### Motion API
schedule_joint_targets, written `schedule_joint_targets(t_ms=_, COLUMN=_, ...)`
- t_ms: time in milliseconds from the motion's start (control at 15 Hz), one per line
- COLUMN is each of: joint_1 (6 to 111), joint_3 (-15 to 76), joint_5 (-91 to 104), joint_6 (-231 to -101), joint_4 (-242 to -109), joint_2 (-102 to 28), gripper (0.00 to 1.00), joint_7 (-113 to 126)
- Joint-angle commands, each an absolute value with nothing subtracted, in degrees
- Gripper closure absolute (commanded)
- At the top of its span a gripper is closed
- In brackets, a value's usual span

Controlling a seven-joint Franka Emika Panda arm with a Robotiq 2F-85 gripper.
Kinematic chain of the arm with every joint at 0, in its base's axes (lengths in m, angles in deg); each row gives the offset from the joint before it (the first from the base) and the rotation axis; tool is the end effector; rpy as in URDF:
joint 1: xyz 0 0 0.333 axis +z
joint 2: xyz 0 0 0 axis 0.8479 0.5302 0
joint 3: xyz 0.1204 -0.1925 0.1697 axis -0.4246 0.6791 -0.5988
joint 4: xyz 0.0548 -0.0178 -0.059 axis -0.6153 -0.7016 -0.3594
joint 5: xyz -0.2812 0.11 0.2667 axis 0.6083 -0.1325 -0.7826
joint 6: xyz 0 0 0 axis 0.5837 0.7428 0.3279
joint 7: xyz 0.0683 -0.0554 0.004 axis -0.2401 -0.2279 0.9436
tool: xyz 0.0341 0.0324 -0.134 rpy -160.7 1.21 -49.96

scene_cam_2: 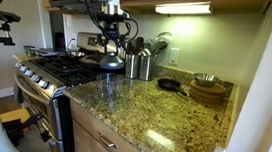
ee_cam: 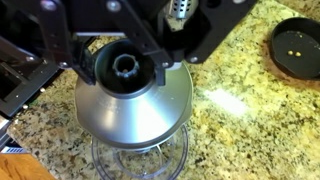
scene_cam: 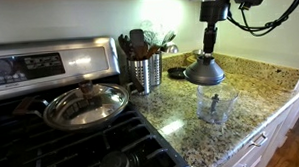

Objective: Place the blades inside the food processor chamber

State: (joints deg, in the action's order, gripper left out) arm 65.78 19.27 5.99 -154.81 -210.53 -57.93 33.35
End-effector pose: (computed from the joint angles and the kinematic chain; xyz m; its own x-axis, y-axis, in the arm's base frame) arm 0.5077 0.1346 0.3374 0.7843 0.6203 -0.0064 0.6198 -0.7832 0.0483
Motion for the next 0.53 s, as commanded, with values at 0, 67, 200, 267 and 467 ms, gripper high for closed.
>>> schedule_joint_targets(t_ms=0, joint_1=64.8, joint_3=20.6, joint_5=5.4, joint_6=-154.4, joint_4=-214.1, joint_2=-61.1, gripper=0.65, joint_7=32.3)
schedule_joint_targets(t_ms=67, joint_1=64.6, joint_3=21.0, joint_5=5.4, joint_6=-154.5, joint_4=-214.6, joint_2=-61.3, gripper=0.65, joint_7=32.2)
schedule_joint_targets(t_ms=200, joint_1=64.2, joint_3=21.5, joint_5=4.8, joint_6=-154.6, joint_4=-215.7, joint_2=-61.6, gripper=0.65, joint_7=32.2)
schedule_joint_targets(t_ms=267, joint_1=64.0, joint_3=21.8, joint_5=4.6, joint_6=-154.6, joint_4=-216.3, joint_2=-61.8, gripper=0.65, joint_7=32.1)
schedule_joint_targets(t_ms=467, joint_1=64.0, joint_3=22.3, joint_5=3.5, joint_6=-155.2, joint_4=-218.8, joint_2=-63.5, gripper=0.65, joint_7=32.2)
